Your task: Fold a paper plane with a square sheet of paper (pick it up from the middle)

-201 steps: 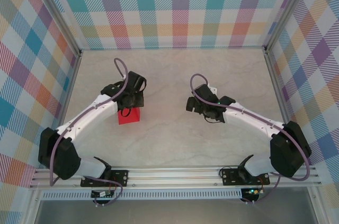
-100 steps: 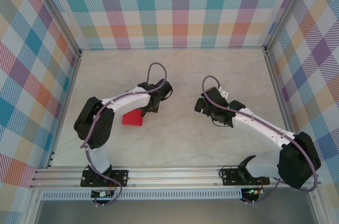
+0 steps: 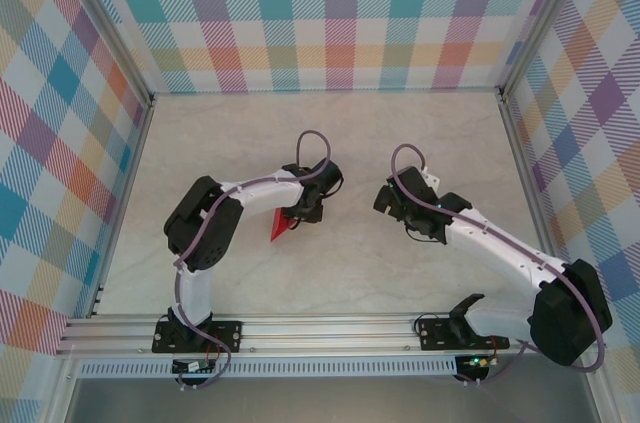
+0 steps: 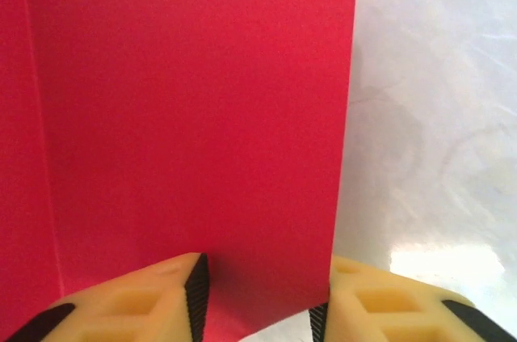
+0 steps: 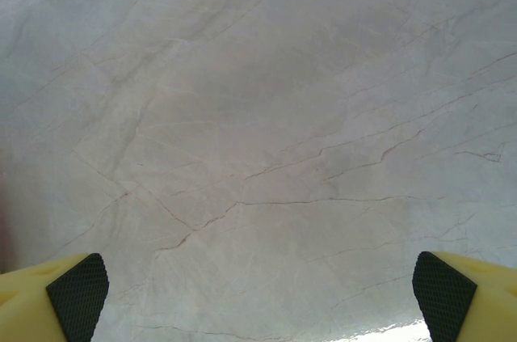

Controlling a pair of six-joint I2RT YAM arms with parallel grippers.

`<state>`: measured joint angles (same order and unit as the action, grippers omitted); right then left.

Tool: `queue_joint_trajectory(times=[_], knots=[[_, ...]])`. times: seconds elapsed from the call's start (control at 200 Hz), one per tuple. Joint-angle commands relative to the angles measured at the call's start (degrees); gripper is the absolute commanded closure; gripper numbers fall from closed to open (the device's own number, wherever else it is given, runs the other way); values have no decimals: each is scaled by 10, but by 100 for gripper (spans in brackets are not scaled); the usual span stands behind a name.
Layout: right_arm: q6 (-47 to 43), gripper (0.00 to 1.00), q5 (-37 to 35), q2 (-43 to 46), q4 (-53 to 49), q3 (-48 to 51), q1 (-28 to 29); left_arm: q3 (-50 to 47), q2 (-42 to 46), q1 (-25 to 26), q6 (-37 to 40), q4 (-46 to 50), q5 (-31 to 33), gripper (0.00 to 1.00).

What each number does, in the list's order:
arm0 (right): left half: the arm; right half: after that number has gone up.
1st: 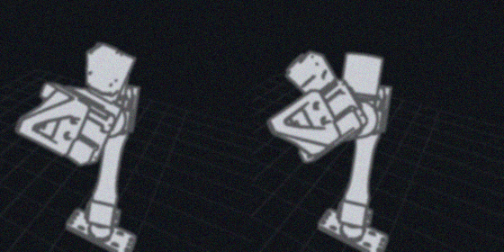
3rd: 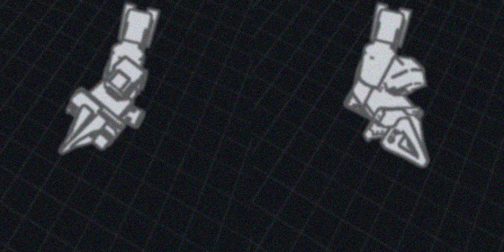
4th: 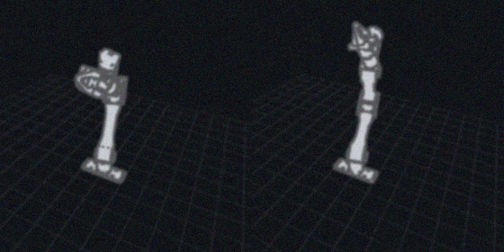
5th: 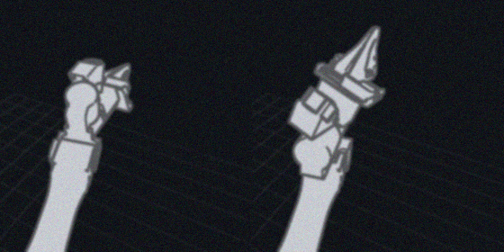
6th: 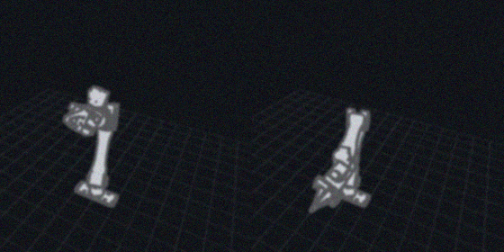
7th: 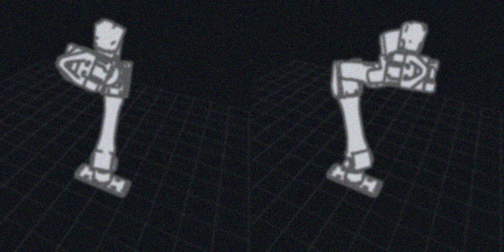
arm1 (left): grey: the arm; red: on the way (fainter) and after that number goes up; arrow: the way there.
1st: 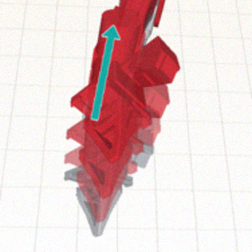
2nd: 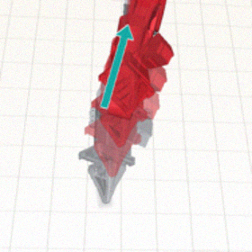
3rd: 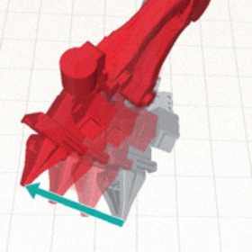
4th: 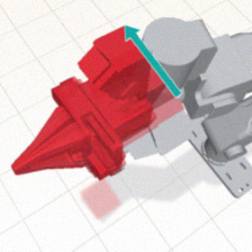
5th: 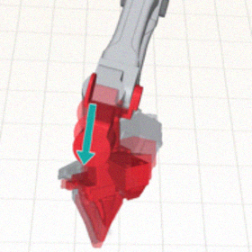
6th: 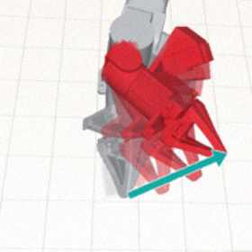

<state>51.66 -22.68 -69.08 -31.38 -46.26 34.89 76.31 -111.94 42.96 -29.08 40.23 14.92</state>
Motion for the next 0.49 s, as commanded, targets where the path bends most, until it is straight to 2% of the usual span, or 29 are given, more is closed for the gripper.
queue_joint_trajectory(times=[0.0, 0.24, 0.385, 0.49], knots=[[6, 0, 14, 8, 2, 11, -4, 9, 71, 5, -3, -4, -53, 56], [-34, 0, 95, -18, 59, 4, -4, -22, 197, -7, -1, -37, -143, 41], [-76, 0, 219, -48, 144, 4, -4, -63, 262, -52, -10, -67, -197, 34], [-68, 1, 316, -86, 221, 3, -2, -113, 295, -104, -29, -93, -231, 30]])
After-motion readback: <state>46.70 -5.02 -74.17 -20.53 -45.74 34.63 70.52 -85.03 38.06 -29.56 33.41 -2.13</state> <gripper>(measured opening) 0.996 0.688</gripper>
